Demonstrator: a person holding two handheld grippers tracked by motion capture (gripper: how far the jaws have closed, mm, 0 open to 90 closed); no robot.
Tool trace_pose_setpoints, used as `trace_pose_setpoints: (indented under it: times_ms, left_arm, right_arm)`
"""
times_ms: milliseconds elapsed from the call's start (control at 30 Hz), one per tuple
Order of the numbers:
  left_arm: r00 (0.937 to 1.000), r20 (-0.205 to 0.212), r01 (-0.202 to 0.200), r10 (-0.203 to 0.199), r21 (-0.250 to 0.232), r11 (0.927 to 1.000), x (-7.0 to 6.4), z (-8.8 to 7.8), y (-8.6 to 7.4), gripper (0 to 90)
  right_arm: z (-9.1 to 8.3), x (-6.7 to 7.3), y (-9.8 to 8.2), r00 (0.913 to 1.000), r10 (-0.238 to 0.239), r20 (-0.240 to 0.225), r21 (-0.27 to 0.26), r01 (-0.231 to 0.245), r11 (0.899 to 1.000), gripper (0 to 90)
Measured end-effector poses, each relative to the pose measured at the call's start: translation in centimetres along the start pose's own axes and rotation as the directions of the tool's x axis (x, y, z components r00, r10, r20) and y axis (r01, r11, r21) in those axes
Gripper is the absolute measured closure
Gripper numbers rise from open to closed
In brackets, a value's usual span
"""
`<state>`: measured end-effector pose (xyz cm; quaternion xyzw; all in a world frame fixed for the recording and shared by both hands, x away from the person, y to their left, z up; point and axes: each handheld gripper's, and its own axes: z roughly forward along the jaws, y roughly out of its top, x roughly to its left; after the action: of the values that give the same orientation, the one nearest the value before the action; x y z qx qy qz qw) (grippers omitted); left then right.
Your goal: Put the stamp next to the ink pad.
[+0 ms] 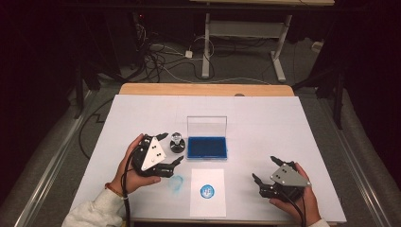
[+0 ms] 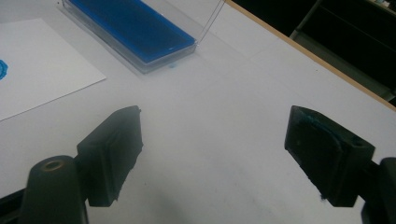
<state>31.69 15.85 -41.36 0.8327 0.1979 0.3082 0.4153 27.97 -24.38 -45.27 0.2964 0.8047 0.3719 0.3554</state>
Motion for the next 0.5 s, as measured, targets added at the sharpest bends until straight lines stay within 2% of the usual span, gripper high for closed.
trace_pose_setpoints:
  times_ms: [100, 367, 500]
  left_arm:
    - [0.9999, -0.014, -0.008, 0.008, 0.021, 0.9997, -0.1, -0.2, -0.5, 15.6]
    - [0.9999, -0.007, 0.01, -0.01, 0.03, 0.9995, -0.2, -0.8, -1.9, 15.6]
    - [0.9999, -0.014, 0.006, -0.005, 0.044, 0.999, -0.5, -1.0, -2.6, 15.6]
  right_arm:
    - [0.0, 0.0, 0.0, 1.0, -0.001, 0.0, 0.0, 0.001, 1.0, 19.5]
    - [-0.1, 0.1, 0.1, 1.0, -0.005, -0.001, -0.002, 0.005, 1.0, 19.5]
    - [-0.1, 0.1, 0.1, 1.0, -0.005, -0.001, -0.002, 0.005, 1.0, 19.5]
